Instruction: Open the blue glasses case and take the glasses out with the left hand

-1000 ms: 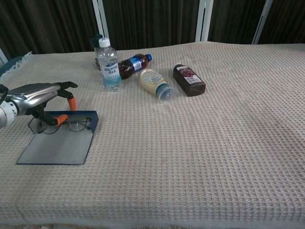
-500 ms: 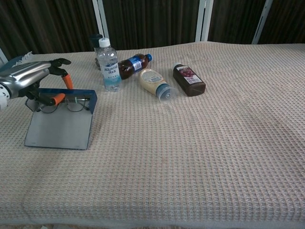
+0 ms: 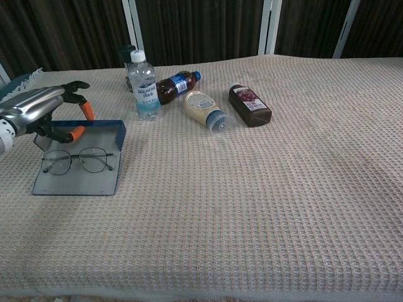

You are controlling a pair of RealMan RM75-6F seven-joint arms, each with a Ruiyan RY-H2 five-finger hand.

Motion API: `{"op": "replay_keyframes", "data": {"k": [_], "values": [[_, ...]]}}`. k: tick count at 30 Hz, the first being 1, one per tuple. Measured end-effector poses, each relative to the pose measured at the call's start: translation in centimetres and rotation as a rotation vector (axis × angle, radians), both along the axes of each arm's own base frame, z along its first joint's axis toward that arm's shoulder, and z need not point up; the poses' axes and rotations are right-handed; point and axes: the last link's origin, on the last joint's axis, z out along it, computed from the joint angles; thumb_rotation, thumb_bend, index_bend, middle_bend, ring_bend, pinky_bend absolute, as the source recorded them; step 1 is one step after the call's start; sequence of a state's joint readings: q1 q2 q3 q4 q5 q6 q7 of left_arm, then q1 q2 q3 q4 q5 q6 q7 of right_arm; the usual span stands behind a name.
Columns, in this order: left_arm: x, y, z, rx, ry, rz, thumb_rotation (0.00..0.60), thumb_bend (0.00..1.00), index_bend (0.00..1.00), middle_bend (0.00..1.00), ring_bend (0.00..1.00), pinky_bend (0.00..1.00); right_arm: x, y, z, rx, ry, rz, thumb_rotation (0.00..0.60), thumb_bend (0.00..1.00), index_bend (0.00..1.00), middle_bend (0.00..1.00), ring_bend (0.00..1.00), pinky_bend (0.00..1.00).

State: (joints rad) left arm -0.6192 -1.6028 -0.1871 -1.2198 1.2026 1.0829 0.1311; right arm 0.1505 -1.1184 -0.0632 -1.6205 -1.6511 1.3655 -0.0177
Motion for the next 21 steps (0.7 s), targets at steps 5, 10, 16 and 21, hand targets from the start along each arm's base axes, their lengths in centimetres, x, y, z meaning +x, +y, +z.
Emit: {"op": "replay_keyframes", "data": {"k": [5,10,16,21], "values": [[-0.2,0.3,-0.1,0.009,0.002,0.005,0.600,0.44,0.60,0.00,0.00,0.10,0.0,0.0,0.1,-0.001,-0.002,0.000,0.600,0.19,0.00,0.00,0.00,0.00],[-0.6,1.0,0.2,0.025,0.011,0.020,0.600,0.44,0.60,0.00,0.00,0.10,0.0,0.1,0.1,-0.002,-0.004,0.002,0.600,0.19,0.00,0.00,0.00,0.00],[-0.8,2.9,1.0,0.077,-0.004,0.046,0.600,0.44,0.58,0.01,0.00,0.10,0.0,0.0,0.2,-0.006,-0.005,0.002,0.600,0.19,0.00,0.00,0.00,0.00],[-1.1,4.8,1.6,0.113,-0.016,0.076,0.600,0.44,0.54,0.01,0.00,0.12,-0.1,-0.1,0.2,-0.007,-0.001,-0.001,0.600,0.19,0.00,0.00,0.00,0.00]]}}
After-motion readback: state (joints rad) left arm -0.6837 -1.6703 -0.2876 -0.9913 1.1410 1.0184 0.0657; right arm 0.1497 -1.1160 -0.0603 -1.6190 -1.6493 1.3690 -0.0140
